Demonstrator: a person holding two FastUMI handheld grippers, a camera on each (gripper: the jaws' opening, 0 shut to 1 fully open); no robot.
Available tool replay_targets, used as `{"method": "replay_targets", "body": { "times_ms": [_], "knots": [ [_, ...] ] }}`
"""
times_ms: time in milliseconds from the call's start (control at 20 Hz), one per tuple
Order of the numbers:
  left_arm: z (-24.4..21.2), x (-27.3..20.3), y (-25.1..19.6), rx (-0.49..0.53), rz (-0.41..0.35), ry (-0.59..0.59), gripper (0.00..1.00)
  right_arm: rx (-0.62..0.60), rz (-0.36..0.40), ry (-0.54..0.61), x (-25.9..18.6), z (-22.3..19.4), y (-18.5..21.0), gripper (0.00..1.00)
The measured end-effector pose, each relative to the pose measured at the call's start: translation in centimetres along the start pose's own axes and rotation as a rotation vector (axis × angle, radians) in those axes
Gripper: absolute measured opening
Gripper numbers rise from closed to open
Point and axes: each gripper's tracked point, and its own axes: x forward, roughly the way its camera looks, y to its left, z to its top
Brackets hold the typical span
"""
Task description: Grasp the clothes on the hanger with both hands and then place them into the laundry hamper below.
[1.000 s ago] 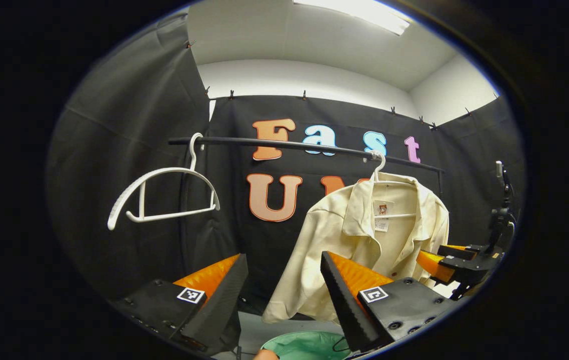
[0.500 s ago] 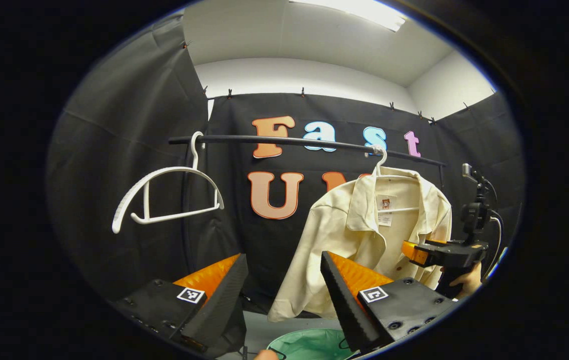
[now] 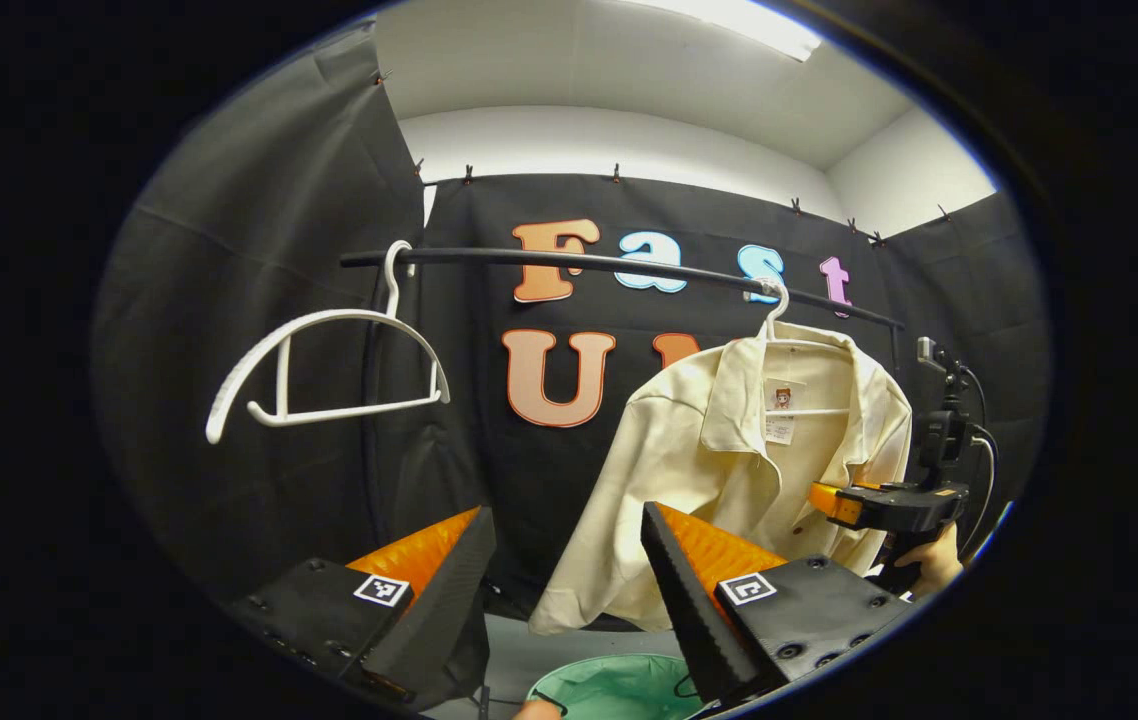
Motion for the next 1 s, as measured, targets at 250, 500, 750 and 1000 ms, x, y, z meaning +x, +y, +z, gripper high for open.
{"method": "replay_targets", "body": {
  "times_ms": [250, 500, 750, 1000],
  "knots": [
    [-0.9, 1.1, -2.4, -0.005, -0.042, 0.010, 0.96, 0.008, 0.011, -0.016, -1.9, 0.4, -1.1, 0.13],
    [-1.8, 2.6, -6.4, -0.002, -0.106, 0.015, 0.96, -0.065, 0.036, -0.063, -4.8, 1.2, -1.8, 0.06],
    [-3.5, 4.5, -11.0, -0.012, -0.160, 0.050, 0.96, -0.066, 0.056, -0.081, -7.6, 2.2, -2.9, 0.04],
    [-3.7, 7.1, -16.1, 0.001, -0.235, 0.032, 0.96, -0.045, 0.069, -0.086, -9.2, 2.7, -4.3, 0.04]
  ]
}}
